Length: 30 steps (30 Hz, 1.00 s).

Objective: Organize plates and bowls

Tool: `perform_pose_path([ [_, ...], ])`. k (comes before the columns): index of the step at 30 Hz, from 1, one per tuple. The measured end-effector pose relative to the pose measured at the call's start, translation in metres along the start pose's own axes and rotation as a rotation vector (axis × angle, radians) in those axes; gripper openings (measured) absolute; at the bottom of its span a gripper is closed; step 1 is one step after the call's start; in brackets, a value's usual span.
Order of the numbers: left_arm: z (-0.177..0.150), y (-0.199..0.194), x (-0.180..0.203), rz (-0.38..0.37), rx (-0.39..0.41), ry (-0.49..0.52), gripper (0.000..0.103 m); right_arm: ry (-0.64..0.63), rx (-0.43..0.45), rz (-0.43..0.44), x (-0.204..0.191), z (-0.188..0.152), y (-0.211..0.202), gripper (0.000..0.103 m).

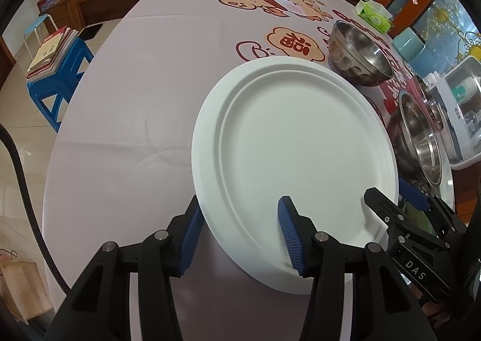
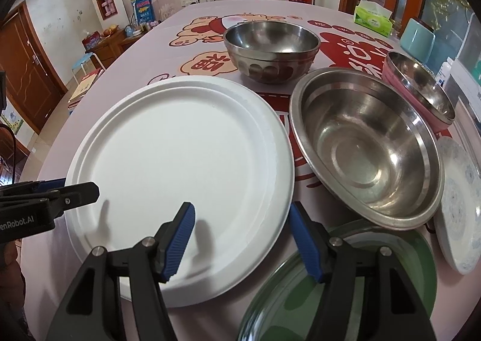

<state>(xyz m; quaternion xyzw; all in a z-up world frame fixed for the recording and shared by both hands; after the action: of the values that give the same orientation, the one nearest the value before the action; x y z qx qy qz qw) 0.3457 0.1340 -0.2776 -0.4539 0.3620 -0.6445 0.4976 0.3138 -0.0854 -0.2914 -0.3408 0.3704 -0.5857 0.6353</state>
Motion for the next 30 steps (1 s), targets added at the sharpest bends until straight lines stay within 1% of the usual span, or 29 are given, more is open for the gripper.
perform_pose_path([
  [1,0.0,0.0,-0.001,0.013,0.004,-0.003,0.049,0.015,-0.008,0.007,0.002,0.0,0.0,0.052],
  [3,0.001,-0.001,-0.004,0.028,0.006,-0.01,0.049,0.054,-0.018,0.026,0.009,-0.001,0.0,0.033],
  [4,0.001,-0.001,-0.006,0.03,0.007,-0.015,0.048,0.074,-0.024,0.036,0.012,-0.001,0.001,0.029],
  [6,0.001,-0.002,-0.009,0.026,0.004,-0.027,0.047,0.095,-0.022,0.063,0.015,-0.002,0.0,0.028],
  [9,0.001,-0.003,-0.012,0.033,0.0,-0.03,0.045,0.095,-0.026,0.063,0.013,-0.001,0.0,0.028],
  [12,0.0,-0.003,-0.015,0.038,-0.003,-0.038,0.043,0.112,-0.031,0.082,0.012,-0.002,0.0,0.027],
  [18,-0.003,-0.011,-0.024,0.039,0.007,-0.057,0.042,0.166,-0.049,0.143,0.01,-0.006,-0.003,0.025],
  [25,-0.007,-0.028,-0.03,0.039,0.027,-0.062,0.042,0.171,-0.034,0.16,0.001,-0.008,-0.018,0.025],
  [30,-0.011,-0.048,-0.033,0.027,0.062,-0.068,0.042,0.167,-0.013,0.168,-0.004,-0.008,-0.034,0.025],
])
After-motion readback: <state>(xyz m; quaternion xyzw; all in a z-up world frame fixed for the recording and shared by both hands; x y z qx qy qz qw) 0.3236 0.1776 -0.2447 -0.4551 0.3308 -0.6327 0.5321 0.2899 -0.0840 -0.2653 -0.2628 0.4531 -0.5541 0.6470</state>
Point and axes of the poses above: each gripper's, at about its wrist camera, not at the fingertips, and y roughly the way its jaws point, x to its right, z to its top, the point moved 4 cm from there along y, roughly the way its jaws point
